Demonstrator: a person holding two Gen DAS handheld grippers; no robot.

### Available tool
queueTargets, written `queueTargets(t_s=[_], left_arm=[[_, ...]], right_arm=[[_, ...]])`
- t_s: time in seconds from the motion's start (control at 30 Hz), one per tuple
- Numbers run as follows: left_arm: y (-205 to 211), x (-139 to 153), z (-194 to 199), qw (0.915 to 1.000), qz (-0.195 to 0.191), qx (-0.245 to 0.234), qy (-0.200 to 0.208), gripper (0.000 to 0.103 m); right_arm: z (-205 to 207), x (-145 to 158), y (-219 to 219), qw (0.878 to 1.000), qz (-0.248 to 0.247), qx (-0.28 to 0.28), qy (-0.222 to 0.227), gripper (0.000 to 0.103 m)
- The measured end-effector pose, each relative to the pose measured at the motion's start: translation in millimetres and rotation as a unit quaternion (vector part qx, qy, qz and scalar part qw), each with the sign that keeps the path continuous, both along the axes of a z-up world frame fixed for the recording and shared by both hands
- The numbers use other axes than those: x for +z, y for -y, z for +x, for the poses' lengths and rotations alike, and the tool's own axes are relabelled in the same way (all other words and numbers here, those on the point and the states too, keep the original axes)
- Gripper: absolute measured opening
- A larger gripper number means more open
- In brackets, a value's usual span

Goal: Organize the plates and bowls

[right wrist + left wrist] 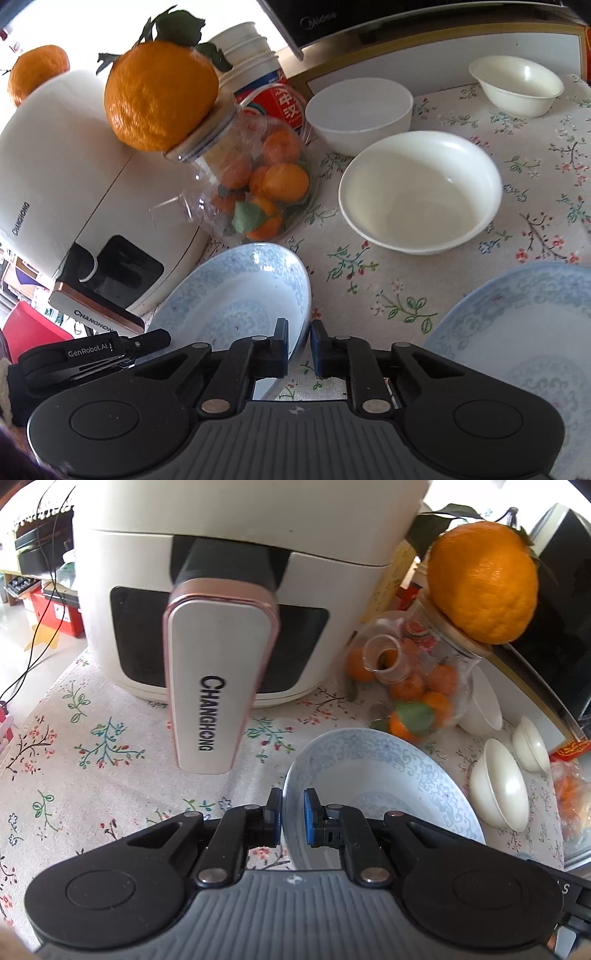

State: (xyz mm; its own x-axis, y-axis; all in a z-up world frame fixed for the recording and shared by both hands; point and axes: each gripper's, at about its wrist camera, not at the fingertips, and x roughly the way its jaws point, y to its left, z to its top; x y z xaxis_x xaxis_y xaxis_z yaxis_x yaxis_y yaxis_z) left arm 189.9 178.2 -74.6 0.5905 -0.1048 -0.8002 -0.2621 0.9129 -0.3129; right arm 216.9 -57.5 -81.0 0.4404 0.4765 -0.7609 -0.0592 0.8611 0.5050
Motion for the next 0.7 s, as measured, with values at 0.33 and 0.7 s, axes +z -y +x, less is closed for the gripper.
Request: queueTargets(t_s=[0.33, 0.7], left_arm=[[5.2, 13.1, -8.2, 0.9995, -0.019, -0.021, 0.013, 0.01], [28.3, 30.6, -24.4, 0.9972, -0.029, -0.061, 0.033, 0.01]], right_arm=[[-6.4, 16.5, 13.7, 1.0, 0.002, -0.001, 0.016, 0.013], [-20.8, 39.7, 40.4, 1.0, 0.003, -0.009, 0.028, 0.013]])
